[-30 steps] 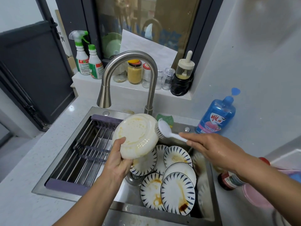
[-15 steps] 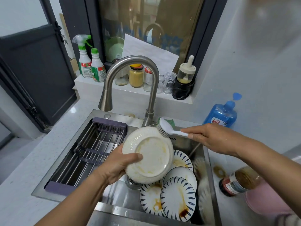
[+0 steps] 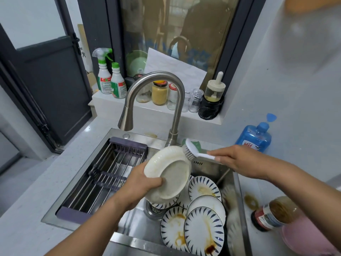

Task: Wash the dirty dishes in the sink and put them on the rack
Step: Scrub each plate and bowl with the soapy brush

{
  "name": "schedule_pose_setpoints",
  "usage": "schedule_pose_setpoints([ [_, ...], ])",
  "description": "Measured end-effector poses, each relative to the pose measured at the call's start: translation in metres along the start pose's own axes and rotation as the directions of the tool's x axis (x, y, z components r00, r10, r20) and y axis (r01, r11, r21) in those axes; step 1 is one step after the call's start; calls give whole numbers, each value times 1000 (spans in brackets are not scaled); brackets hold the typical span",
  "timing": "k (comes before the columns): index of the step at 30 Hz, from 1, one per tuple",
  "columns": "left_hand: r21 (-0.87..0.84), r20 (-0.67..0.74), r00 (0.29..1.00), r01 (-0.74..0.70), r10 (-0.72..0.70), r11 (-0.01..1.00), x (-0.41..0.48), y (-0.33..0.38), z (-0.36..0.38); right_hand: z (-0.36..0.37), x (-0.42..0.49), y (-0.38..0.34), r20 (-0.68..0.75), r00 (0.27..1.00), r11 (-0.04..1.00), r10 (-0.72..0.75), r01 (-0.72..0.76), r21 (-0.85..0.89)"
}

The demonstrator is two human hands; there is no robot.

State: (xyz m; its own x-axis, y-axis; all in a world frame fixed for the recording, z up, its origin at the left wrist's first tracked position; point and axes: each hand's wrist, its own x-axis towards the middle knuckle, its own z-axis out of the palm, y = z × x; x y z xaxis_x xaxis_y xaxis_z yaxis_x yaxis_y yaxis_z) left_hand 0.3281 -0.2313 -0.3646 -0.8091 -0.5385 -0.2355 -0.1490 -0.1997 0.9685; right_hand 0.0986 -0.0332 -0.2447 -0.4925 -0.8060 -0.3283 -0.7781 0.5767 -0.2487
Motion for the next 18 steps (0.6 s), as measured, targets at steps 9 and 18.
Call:
schedule_pose_setpoints([
  [9, -689, -93, 985, 41, -144, 724, 9, -1, 16, 57, -26, -2, -127, 992, 1000, 5, -2, 25],
  [18, -648, -23, 981, 131, -192, 750, 5, -12, 38, 70, -12, -36, -244, 965, 952, -95, 16, -306],
])
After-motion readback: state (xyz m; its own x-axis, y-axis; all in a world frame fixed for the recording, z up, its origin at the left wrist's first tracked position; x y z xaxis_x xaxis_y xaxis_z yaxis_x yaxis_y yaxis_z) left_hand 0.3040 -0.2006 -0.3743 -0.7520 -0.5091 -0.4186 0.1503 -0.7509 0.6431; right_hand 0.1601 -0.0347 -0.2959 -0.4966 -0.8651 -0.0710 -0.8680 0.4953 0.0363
